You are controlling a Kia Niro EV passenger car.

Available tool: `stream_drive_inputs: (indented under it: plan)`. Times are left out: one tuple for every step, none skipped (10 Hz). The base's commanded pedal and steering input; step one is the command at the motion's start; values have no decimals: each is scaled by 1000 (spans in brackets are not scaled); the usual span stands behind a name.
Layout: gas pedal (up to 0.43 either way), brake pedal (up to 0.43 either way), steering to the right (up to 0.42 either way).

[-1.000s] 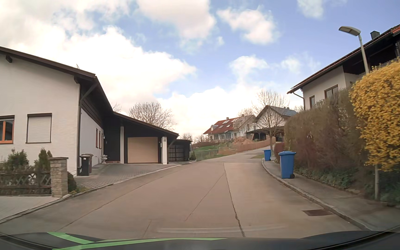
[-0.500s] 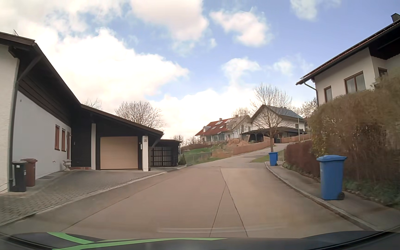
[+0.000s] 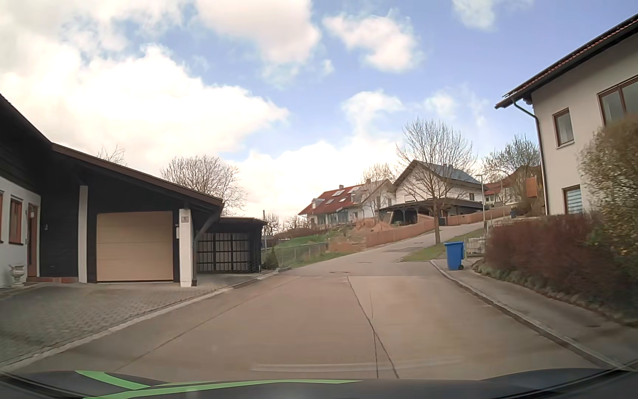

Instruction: Follow the waypoints while adhering to traffic rules and regulations

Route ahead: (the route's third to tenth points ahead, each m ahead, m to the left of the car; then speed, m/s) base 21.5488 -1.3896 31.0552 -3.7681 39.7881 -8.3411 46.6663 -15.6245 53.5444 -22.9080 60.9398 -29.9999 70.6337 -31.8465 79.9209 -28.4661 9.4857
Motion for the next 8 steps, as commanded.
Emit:
stream_drive_inputs:
  plan:
    - [98,0,25]
    - [98,0,25]
    - [98,0,26]
    - [98,0,27]
    - [98,0,29]
    - [98,0,29]
    - [98,0,29]
    - [98,0,30]
